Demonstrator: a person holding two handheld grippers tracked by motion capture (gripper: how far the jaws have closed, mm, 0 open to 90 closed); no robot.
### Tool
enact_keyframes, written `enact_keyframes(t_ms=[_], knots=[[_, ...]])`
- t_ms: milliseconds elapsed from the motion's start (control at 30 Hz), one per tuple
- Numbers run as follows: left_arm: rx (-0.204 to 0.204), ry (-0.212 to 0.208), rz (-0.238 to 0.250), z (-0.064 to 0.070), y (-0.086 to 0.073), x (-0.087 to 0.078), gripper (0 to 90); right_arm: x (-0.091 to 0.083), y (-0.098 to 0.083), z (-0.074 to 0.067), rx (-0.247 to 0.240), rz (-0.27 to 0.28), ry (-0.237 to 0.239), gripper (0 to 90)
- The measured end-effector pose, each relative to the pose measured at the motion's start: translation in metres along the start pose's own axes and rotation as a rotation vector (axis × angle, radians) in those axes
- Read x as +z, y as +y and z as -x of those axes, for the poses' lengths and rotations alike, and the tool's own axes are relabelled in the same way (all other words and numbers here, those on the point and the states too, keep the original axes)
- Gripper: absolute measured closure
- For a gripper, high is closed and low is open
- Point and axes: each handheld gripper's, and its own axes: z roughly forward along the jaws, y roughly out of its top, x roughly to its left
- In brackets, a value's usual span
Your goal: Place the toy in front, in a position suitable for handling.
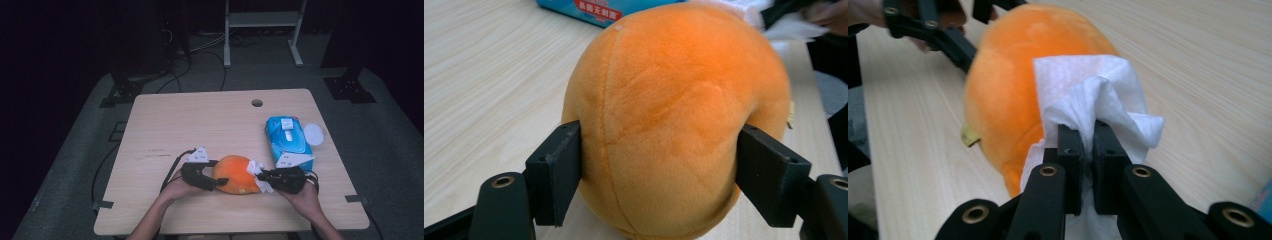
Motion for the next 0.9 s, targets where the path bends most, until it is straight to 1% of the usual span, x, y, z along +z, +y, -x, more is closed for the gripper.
enact_keyframes(t_ms=[33, 67, 100, 133, 167, 200, 233, 267, 300, 333, 367, 400, 433, 467, 533, 600, 633, 667, 700, 733, 767, 800, 867, 900], knots=[[0.000, 0.001, -0.001, 0.000, 0.000, 0.000, 24.9, -0.001, 0.003, -0.005, -0.018, 0.008, 0.008, 83.8], [0.000, 0.001, -0.001, 0.000, 0.000, 0.000, 25.0, -0.001, 0.003, -0.005, -0.018, 0.008, 0.008, 83.8], [-0.008, 0.000, 0.003, 0.000, 0.000, 0.000, 25.0, -0.001, 0.010, -0.009, -0.036, 0.029, 0.034, 83.8], [-0.008, 0.000, 0.003, 0.000, 0.000, 0.000, 25.2, -0.001, 0.010, -0.009, -0.036, 0.029, 0.034, 83.8], [0.012, 0.002, 0.000, 0.002, 0.001, 0.000, 25.8, -0.001, 0.016, -0.011, -0.048, 0.047, 0.049, 83.7], [0.012, 0.002, 0.000, 0.002, 0.001, 0.000, 25.9, -0.001, 0.016, -0.011, -0.048, 0.047, 0.049, 83.7], [0.033, 0.008, -0.006, 0.005, 0.002, 0.000, 25.9, 0.002, 0.020, -0.009, -0.051, 0.051, 0.039, 83.7], [0.033, 0.008, -0.006, 0.005, 0.002, 0.000, 25.8, 0.002, 0.020, -0.009, -0.051, 0.051, 0.039, 83.7], [0.031, 0.009, -0.001, 0.006, 0.002, 0.000, 25.7, 0.004, 0.020, -0.001, -0.041, 0.053, 0.025, 83.8], [0.031, 0.009, -0.001, 0.006, 0.002, 0.000, 25.7, 0.004, 0.020, -0.001, -0.041, 0.053, 0.025, 83.8], [0.041, 0.010, -0.002, 0.007, 0.002, -0.001, 25.7, 0.004, 0.019, 0.002, -0.029, 0.055, 0.020, 83.8], [0.044, 0.010, 0.000, 0.007, 0.003, 0.000, 25.8, 0.003, 0.015, 0.009, -0.010, 0.054, 0.001, 83.9], [0.049, 0.012, 0.001, 0.009, 0.004, 0.000, 25.7, 0.003, 0.010, 0.015, 0.013, 0.042, -0.019, 83.8], [0.056, 0.015, 0.001, 0.010, 0.006, 0.000, 25.8, 0.002, 0.008, 0.017, 0.030, 0.036, -0.019, 83.9], [0.064, 0.024, -0.005, 0.012, 0.009, 0.001, 25.8, 0.001, 0.007, 0.016, 0.032, 0.035, -0.019, 83.9], [0.071, 0.036, -0.010, 0.014, 0.011, 0.003, 25.7, 0.000, 0.013, 0.008, 0.001, 0.039, -0.025, 83.9], [0.071, 0.036, -0.010, 0.014, 0.011, 0.003, 25.5, 0.000, 0.013, 0.008, 0.001, 0.039, -0.025, 83.9], [0.073, 0.038, -0.007, 0.015, 0.011, 0.004, 25.5, 0.000, 0.017, 0.005, -0.015, 0.049, -0.022, 83.9], [0.084, 0.043, -0.011, 0.017, 0.013, 0.005, 25.6, 0.001, 0.025, -0.002, -0.043, 0.068, 0.000, 83.8], [0.089, 0.046, -0.009, 0.018, 0.014, 0.005, 25.6, 0.001, 0.028, -0.004, -0.051, 0.073, 0.009, 83.9], [0.089, 0.046, -0.009, 0.018, 0.014, 0.005, 25.6, 0.001, 0.028, -0.004, -0.051, 0.073, 0.009, 83.9], [0.100, 0.051, -0.009, 0.022, 0.016, 0.006, 25.5, 0.004, 0.037, -0.009, -0.076, 0.086, 0.024, 83.8], [0.101, 0.051, -0.008, 0.022, 0.016, 0.006, 24.6, 0.005, 0.039, -0.010, -0.084, 0.084, 0.027, 83.9], [0.094, 0.040, 0.005, 0.020, 0.014, 0.006, 21.9, 0.008, 0.039, -0.009, -0.094, 0.072, 0.021, 83.8]])
